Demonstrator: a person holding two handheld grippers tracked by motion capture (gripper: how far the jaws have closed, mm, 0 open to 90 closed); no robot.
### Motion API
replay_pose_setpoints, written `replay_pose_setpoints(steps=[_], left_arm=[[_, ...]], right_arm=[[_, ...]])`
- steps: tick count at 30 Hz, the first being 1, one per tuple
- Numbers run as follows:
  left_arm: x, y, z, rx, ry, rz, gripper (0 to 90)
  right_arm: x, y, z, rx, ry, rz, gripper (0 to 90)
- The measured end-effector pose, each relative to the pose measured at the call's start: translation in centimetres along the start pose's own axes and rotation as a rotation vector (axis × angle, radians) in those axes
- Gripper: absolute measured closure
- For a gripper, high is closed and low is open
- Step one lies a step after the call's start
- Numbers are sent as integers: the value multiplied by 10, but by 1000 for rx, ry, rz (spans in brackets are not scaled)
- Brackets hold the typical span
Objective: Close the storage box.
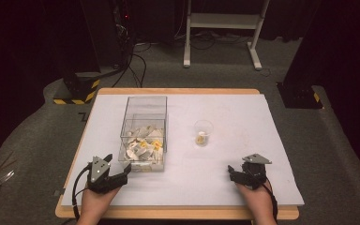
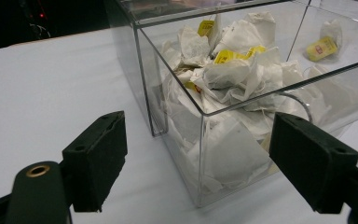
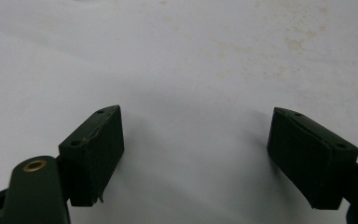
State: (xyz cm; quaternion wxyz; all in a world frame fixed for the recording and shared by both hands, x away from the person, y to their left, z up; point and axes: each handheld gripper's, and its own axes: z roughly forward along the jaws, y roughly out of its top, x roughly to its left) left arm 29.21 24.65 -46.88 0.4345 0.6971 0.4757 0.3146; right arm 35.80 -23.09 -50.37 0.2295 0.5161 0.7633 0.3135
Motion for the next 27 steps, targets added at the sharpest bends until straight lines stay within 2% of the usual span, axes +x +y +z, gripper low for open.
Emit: replay_pose_setpoints(steps=[14,27], left_arm=[[2,6,9,9,29,7,196],[10,14,25,20,41,-24,178]], right_arm=[[0,0,0,-1,1,5,185],[0,0,0,0,1,7,185]])
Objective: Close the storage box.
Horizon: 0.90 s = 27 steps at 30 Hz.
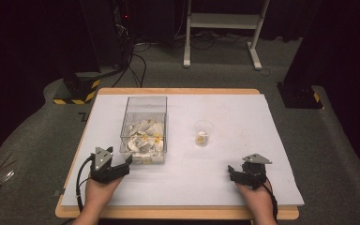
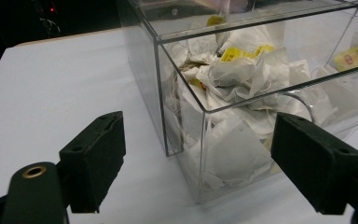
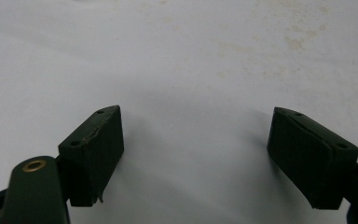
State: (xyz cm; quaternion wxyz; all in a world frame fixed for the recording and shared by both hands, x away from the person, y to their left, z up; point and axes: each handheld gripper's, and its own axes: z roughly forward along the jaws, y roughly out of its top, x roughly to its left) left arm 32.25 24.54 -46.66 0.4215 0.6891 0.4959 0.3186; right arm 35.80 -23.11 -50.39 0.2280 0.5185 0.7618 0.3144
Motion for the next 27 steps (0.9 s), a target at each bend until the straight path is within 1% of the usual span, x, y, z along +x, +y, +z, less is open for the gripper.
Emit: replay_pose_setpoints(steps=[3,6,13,16,23,26,27], left_arm=[[3,2,4,1,4,-5,167],[6,3,9,4,4,-21,159],[9,6,19,6,5,-36,152],[10,6,23,-1,6,-57,152],[12,11,34,1,21,-70,155],[13,13,39,-3,28,-85,162],[14,13,40,0,28,-81,167]], right_arm=[[0,0,0,0,0,0,184],[0,0,0,0,1,0,184],[0,0,0,0,1,-1,184],[0,0,0,0,2,-1,183],[0,0,0,0,4,-2,181],[0,0,0,0,5,-3,181],[0,0,0,0,5,-2,181]])
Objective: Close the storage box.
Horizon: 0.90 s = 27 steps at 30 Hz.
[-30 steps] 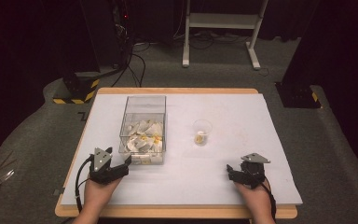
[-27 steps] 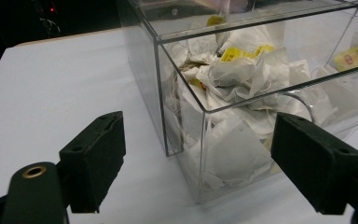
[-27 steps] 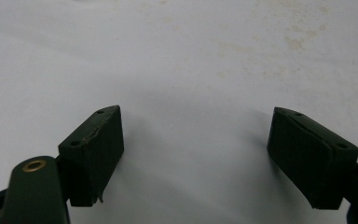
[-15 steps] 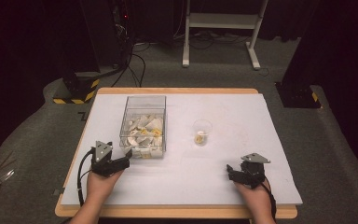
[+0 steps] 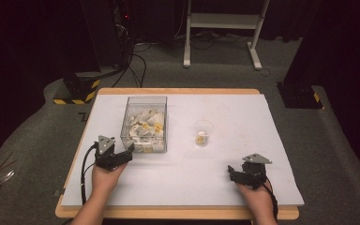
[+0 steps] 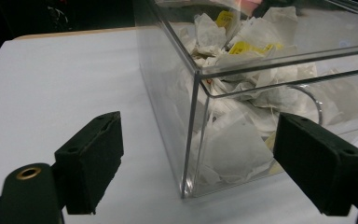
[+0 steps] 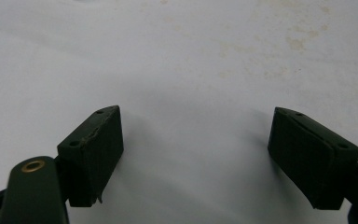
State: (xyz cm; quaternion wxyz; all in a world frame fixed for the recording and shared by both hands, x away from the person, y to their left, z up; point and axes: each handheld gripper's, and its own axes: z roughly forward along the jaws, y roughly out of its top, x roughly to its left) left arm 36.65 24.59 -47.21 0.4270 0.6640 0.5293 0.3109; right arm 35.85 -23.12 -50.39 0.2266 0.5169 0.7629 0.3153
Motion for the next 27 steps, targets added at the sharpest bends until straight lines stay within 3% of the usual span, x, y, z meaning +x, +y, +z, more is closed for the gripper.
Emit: replay_pose_setpoints(steps=[5,10,18,20,27], left_arm=[[-1,2,9,-12,16,-15,198],[1,0,19,9,44,-24,222],[1,-1,24,15,62,-35,232],[-1,-1,23,27,60,-37,255],[-4,-7,10,77,-7,25,242]], right_arm=[[0,0,0,0,0,0,181],[0,0,0,0,0,0,180],[0,0,0,0,0,0,180],[0,0,0,1,1,1,180],[0,0,0,1,1,0,180]])
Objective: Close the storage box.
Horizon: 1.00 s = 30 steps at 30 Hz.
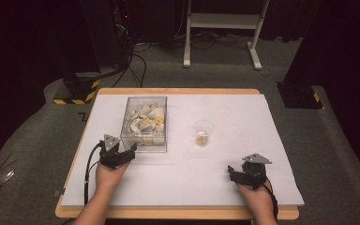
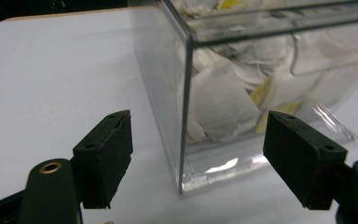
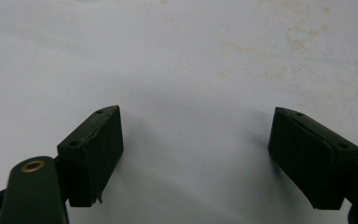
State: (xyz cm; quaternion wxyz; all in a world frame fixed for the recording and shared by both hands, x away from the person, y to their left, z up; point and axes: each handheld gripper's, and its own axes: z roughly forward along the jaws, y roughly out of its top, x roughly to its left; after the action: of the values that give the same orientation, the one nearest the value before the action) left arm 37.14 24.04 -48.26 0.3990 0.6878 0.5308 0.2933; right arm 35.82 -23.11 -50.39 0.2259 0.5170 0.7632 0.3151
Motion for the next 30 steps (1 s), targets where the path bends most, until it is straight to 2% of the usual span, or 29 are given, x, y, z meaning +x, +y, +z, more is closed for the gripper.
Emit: replay_pose_setpoints(steps=[4,7,10,12,16,20,22,23,25,30], left_arm=[[2,-7,-10,52,-42,22,237],[4,-12,-17,96,-77,20,227],[5,-17,-23,135,-98,42,215],[5,-21,-27,156,-93,67,210],[7,-29,-30,205,-51,126,187],[11,-38,-33,216,-38,122,175],[14,-41,-32,235,-50,100,159],[15,-43,-31,240,-45,103,148],[17,-46,-31,234,-54,80,141],[18,-48,-32,220,-52,73,138]], right_arm=[[0,0,0,0,0,0,180],[0,0,0,-1,0,-3,180],[0,0,0,-1,0,-3,180],[0,0,0,-1,-1,-3,180],[0,0,0,-2,-2,-4,181],[0,0,0,-2,-3,-4,181],[0,0,0,-2,-3,-4,181],[0,0,0,-2,-3,-4,181],[0,0,0,-2,-3,-4,181],[1,0,0,-2,-6,-3,183]])
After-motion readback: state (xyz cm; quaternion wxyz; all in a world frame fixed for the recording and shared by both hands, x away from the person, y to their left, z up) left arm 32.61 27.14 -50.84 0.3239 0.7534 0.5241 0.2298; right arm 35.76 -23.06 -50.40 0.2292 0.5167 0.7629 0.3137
